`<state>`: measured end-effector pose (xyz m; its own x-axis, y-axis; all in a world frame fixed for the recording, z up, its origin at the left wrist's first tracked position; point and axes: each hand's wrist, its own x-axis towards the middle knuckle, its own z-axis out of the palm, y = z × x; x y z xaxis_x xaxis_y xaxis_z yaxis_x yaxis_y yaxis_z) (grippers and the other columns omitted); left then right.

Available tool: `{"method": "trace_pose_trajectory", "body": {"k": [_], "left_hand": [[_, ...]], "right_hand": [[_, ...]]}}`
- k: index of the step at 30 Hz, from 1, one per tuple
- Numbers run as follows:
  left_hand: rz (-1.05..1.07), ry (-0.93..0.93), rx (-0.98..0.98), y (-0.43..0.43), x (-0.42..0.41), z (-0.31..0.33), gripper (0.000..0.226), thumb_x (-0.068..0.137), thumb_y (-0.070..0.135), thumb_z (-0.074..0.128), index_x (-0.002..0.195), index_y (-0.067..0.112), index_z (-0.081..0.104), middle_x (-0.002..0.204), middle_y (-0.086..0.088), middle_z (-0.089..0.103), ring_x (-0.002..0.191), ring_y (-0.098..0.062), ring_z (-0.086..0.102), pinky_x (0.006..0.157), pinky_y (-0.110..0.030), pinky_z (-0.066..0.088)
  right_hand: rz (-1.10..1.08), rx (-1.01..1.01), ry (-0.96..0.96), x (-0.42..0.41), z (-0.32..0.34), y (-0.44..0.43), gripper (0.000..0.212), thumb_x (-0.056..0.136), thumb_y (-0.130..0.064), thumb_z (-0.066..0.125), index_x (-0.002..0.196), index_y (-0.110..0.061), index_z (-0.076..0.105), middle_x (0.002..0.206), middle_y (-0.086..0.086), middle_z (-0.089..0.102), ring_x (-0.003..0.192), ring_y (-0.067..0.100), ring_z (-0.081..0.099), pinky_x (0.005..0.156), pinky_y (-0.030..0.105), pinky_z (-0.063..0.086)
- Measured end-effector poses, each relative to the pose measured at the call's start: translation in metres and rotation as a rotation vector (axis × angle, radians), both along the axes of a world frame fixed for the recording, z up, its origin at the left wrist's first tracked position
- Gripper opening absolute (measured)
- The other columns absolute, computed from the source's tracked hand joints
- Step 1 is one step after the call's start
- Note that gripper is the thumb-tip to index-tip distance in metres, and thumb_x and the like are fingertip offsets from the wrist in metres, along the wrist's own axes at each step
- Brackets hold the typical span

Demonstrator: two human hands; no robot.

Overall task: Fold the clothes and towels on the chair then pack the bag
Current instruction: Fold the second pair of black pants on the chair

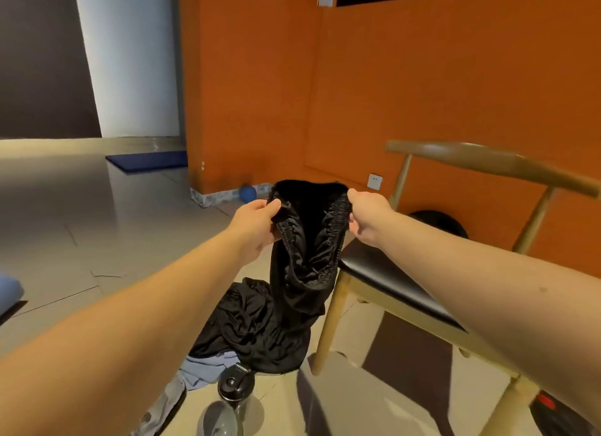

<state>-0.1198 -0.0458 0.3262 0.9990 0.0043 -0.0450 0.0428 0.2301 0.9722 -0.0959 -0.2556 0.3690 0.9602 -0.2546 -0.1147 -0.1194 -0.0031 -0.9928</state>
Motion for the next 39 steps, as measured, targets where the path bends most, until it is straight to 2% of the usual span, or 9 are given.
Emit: {"method": "trace_pose_trajectory", "body": {"k": [2,5,8,10,16,23,28,34,39], "left_hand": [[-0.066,0.034,-0.046,-0.006,-0.022,-0.002,0.023,0.105,0.025,0.056,0.118,0.010,0.068,0.117,-0.005,0.073,0.107,-0.020,0.069,0.079,-0.036,0.058],[-0.108,0.124,0.019,-0.012,-0.047,-0.021,0.024,0.102,0.029,0.062,0.119,0.014,0.068,0.108,0.000,0.073,0.100,-0.018,0.066,0.089,-0.035,0.054],[-0.125,0.246,0.056,-0.019,-0.052,-0.046,0.040,0.098,0.034,0.068,0.128,0.008,0.065,0.121,-0.006,0.071,0.112,-0.027,0.066,0.107,-0.044,0.048],[-0.158,0.308,0.068,-0.023,-0.051,-0.056,0.038,0.099,0.031,0.066,0.126,0.003,0.065,0.112,-0.007,0.072,0.104,-0.026,0.066,0.099,-0.040,0.052],[-0.300,0.396,0.026,-0.026,-0.039,-0.080,0.030,0.108,0.015,0.046,0.130,0.001,0.061,0.116,-0.016,0.071,0.107,-0.029,0.066,0.107,-0.044,0.048],[-0.292,0.445,-0.129,-0.014,-0.034,-0.097,0.025,0.104,0.003,0.041,0.111,-0.001,0.064,0.094,-0.019,0.076,0.074,-0.026,0.077,0.061,-0.036,0.064],[-0.299,0.524,-0.077,-0.006,-0.020,-0.123,0.024,0.103,0.004,0.044,0.116,0.002,0.064,0.097,-0.018,0.076,0.076,-0.027,0.077,0.063,-0.035,0.064],[-0.359,0.392,0.466,-0.023,-0.011,-0.146,0.015,0.102,0.005,0.053,0.105,0.000,0.067,0.107,-0.013,0.070,0.082,-0.021,0.069,0.065,-0.029,0.057],[-0.331,-0.061,0.823,-0.061,-0.032,-0.132,0.008,0.094,0.015,0.070,0.102,0.012,0.067,0.084,-0.002,0.063,0.071,-0.012,0.058,0.067,-0.022,0.049]], "right_hand": [[0.012,0.030,0.009,-0.019,0.001,-0.011,0.040,0.108,-0.020,0.047,0.142,0.002,0.047,0.133,0.010,0.065,0.078,0.018,0.047,0.097,0.032,0.050],[0.012,0.078,0.095,-0.043,-0.013,-0.027,0.043,0.105,-0.029,0.055,0.138,-0.002,0.053,0.108,0.000,0.061,0.092,0.018,0.049,0.081,0.032,0.044],[-0.005,0.155,0.165,-0.061,-0.043,-0.043,0.036,0.102,-0.027,0.062,0.132,-0.008,0.059,0.127,-0.003,0.059,0.118,0.018,0.058,0.094,0.026,0.043],[-0.015,0.231,0.205,-0.071,-0.069,-0.055,0.050,0.100,-0.025,0.064,0.144,-0.007,0.051,0.151,0.003,0.051,0.136,0.023,0.052,0.110,0.035,0.044],[0.022,0.411,0.299,-0.119,-0.115,-0.079,0.034,0.108,-0.023,0.050,0.131,0.000,0.060,0.124,0.015,0.071,0.109,0.030,0.069,0.090,0.043,0.055],[0.130,0.519,0.377,-0.134,-0.127,-0.099,0.041,0.110,-0.028,0.041,0.135,-0.001,0.058,0.134,0.022,0.065,0.125,0.034,0.061,0.107,0.047,0.045],[0.189,0.541,0.383,-0.123,-0.138,-0.097,0.042,0.110,-0.031,0.040,0.133,-0.003,0.061,0.127,0.018,0.070,0.120,0.031,0.064,0.111,0.045,0.045],[0.165,0.495,0.377,-0.112,-0.142,-0.074,0.038,0.110,-0.026,0.043,0.131,0.002,0.059,0.132,0.020,0.066,0.126,0.034,0.061,0.117,0.049,0.038],[0.191,0.451,0.367,-0.113,-0.140,-0.056,0.027,0.107,-0.012,0.046,0.127,-0.001,0.061,0.121,0.017,0.069,0.113,0.030,0.065,0.111,0.047,0.044]]}}
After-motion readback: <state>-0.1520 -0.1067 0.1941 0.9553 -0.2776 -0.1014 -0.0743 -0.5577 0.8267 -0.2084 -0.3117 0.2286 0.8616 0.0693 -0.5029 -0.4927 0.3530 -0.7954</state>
